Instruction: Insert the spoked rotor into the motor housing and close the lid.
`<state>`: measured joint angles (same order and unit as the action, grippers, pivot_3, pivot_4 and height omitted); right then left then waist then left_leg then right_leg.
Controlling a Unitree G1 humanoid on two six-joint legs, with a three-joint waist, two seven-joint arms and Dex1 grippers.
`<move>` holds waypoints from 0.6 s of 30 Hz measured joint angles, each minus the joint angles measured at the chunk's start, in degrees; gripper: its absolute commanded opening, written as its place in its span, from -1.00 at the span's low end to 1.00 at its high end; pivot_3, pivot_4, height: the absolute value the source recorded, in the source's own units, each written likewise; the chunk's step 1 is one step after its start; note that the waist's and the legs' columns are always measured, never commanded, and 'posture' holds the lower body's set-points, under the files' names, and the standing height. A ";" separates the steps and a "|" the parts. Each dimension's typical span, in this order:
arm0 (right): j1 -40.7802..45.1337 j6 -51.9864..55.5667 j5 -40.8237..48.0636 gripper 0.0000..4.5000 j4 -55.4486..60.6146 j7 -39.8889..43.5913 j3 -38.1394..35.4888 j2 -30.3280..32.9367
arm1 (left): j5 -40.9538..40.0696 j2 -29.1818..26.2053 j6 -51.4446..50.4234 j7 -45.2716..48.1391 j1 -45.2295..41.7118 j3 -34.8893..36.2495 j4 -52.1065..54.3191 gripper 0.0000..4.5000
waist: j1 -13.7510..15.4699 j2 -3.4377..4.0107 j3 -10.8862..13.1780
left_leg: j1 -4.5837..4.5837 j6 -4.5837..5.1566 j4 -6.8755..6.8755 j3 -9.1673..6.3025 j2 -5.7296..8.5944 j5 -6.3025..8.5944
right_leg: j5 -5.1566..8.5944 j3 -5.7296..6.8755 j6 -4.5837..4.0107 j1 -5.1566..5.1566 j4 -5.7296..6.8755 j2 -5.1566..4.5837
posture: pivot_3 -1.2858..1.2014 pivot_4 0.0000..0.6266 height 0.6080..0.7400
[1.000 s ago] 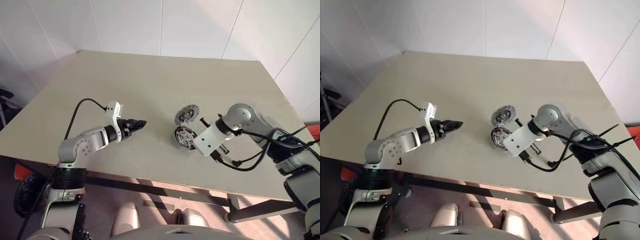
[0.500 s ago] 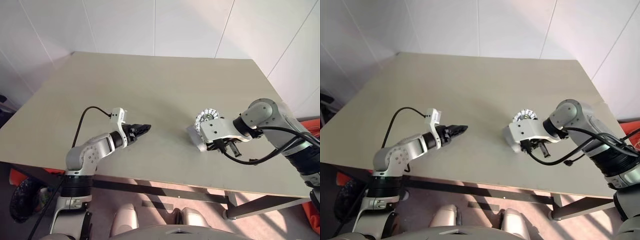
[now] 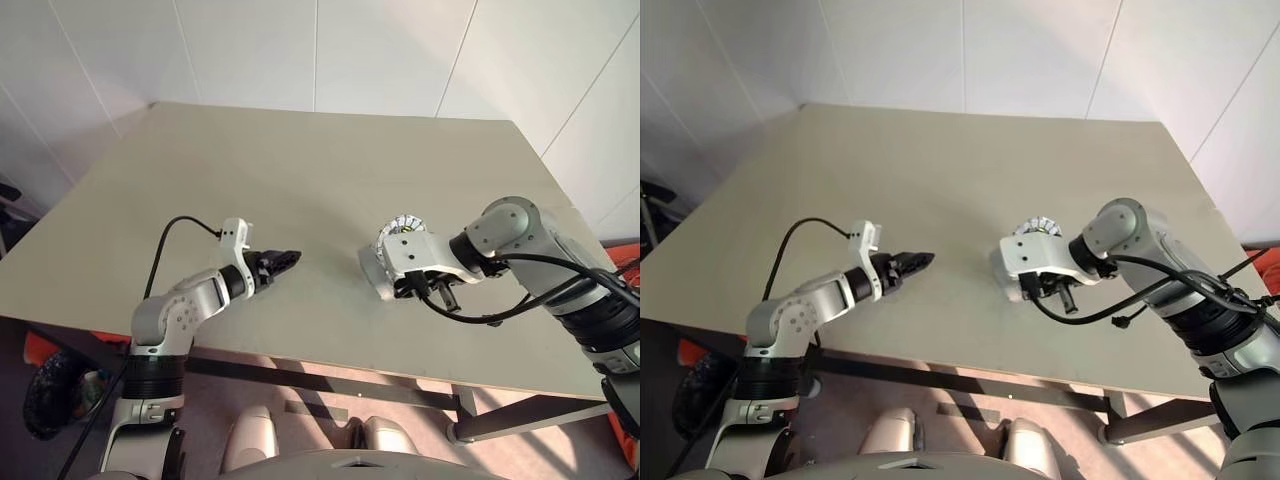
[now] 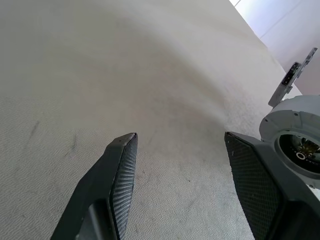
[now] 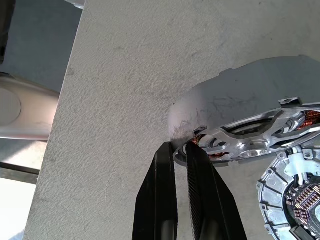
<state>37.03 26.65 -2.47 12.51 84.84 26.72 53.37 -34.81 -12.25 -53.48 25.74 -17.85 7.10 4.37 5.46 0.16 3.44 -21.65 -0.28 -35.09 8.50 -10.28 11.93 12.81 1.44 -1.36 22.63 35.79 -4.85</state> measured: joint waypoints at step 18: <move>4.18 -36.04 -17.85 -1.00 -16.18 -11.15 4.07 -4.09 | -0.14 -0.06 -0.02 -0.56 -0.01 0.56 0.39 0.32 | -0.03 -0.01 0.00 | -0.11 0.03 -0.01 0.02 0.02 -0.01 | 0.00 0.01 -0.01 0.07 -0.05 -0.01 | 0.03 -1.00 1.00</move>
<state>41.21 -9.39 -20.32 -3.66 73.69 30.79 49.28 -34.95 -12.32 -53.50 25.18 -17.86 7.67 4.76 5.42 0.15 3.44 -21.76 -0.25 -35.10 8.53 -10.26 11.92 12.81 1.45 -1.37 22.70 35.74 -4.86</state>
